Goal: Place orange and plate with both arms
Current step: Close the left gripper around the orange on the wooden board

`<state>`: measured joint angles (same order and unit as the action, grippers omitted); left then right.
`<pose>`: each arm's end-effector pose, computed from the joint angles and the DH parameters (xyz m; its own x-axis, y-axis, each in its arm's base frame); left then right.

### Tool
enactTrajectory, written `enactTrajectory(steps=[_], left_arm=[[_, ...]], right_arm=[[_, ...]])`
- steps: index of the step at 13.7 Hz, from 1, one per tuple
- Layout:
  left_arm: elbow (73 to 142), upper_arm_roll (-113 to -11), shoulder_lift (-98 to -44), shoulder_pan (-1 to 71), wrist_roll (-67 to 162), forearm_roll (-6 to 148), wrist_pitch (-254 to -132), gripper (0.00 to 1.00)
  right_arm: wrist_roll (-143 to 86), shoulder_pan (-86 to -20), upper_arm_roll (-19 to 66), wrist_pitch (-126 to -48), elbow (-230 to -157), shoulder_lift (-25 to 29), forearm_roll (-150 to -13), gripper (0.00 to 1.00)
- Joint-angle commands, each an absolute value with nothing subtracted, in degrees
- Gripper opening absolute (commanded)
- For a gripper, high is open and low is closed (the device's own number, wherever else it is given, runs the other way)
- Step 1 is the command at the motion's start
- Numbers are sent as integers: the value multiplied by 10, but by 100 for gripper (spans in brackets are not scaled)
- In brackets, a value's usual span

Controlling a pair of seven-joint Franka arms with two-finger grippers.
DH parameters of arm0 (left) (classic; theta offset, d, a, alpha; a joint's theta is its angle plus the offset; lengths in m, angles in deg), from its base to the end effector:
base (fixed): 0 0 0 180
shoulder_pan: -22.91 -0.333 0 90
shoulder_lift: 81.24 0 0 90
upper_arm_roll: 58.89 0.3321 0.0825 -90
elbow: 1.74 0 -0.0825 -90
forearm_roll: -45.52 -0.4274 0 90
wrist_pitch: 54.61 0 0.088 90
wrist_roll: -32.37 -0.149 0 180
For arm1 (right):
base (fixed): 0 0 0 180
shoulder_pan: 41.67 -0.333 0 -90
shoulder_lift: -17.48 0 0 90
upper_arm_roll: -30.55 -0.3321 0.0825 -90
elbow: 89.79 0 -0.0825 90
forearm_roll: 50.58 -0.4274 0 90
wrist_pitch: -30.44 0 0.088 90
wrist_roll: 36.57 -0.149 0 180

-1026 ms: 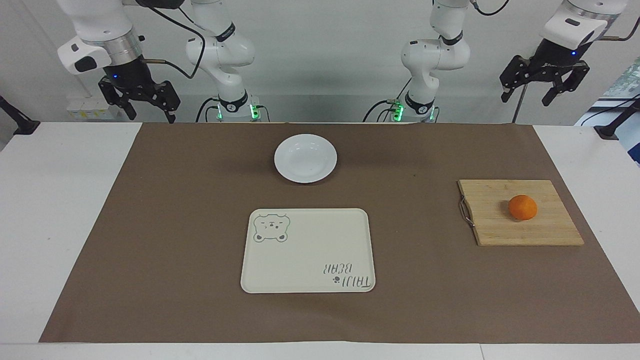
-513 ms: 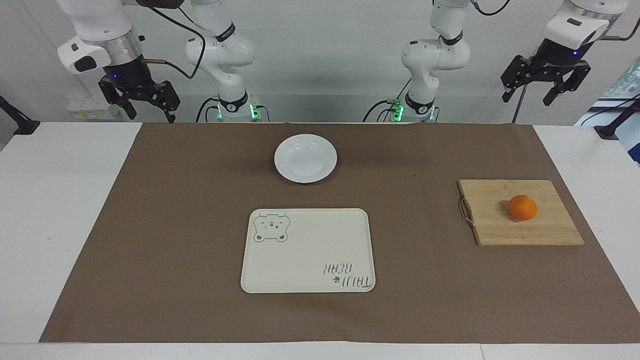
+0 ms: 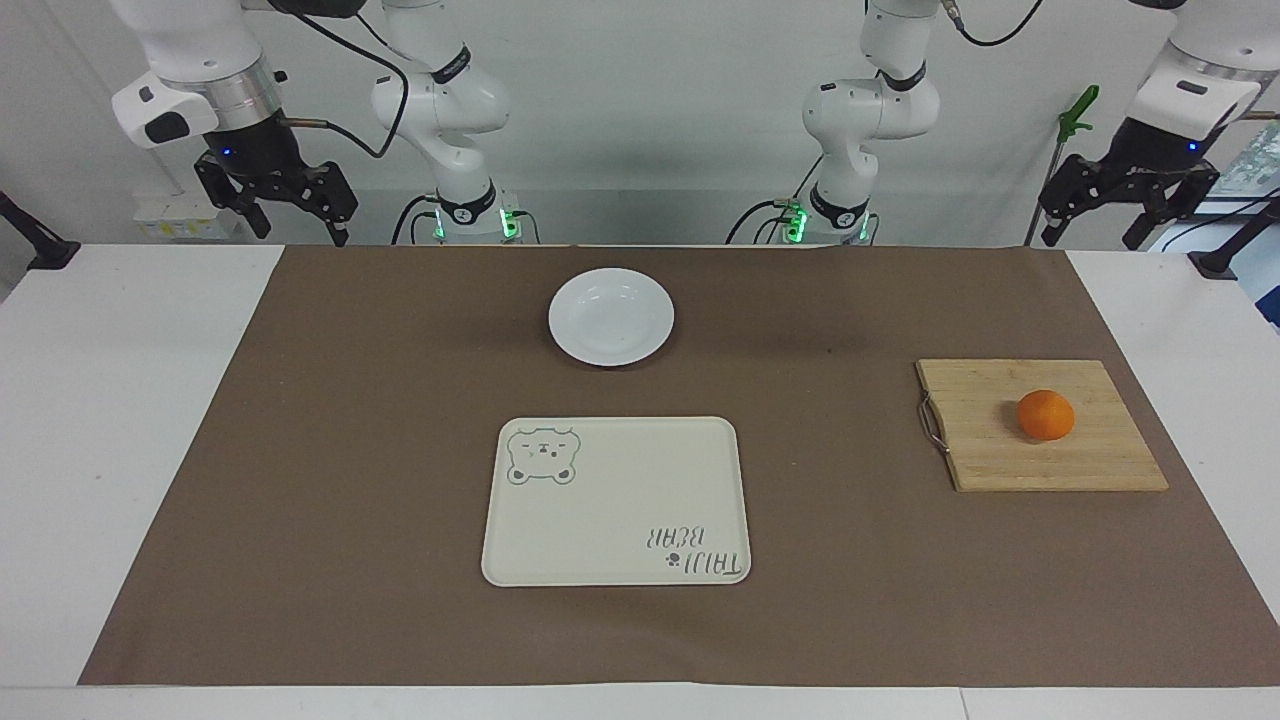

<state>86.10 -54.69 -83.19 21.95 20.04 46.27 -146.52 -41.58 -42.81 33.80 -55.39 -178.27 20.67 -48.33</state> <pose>0.5924 0.0523 0.6416 0.9866 -0.1247 0.1057 -0.1246 -0.9922 -0.0072 0.5718 -0.0281 0.6384 0.9919 -0.1267 0.0125 -0.1270 -0.9913 0.0350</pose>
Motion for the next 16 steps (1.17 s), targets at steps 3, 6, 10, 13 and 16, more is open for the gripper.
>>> enactTrajectory(steps=[3, 6, 10, 13, 16], left_arm=[[987, -553, -833, 165, 122, 458, -1582, 100], [1048, -553, -832, 152, 116, 458, -1647, 100], [1124, -551, -818, 139, 115, 458, -1733, 100], [1130, -551, -768, 126, 114, 458, -1778, 100], [1133, -553, -742, 124, 113, 458, -1805, 100]], right_arm=[[-411, -422, 334, -551, -1787, 214, -476, 100], [-411, -422, 334, -551, -1787, 214, -476, 100], [-411, -422, 334, -551, -1787, 214, -476, 100], [-411, -422, 334, -551, -1787, 214, -476, 100], [-411, -422, 334, -551, -1787, 214, -476, 100]])
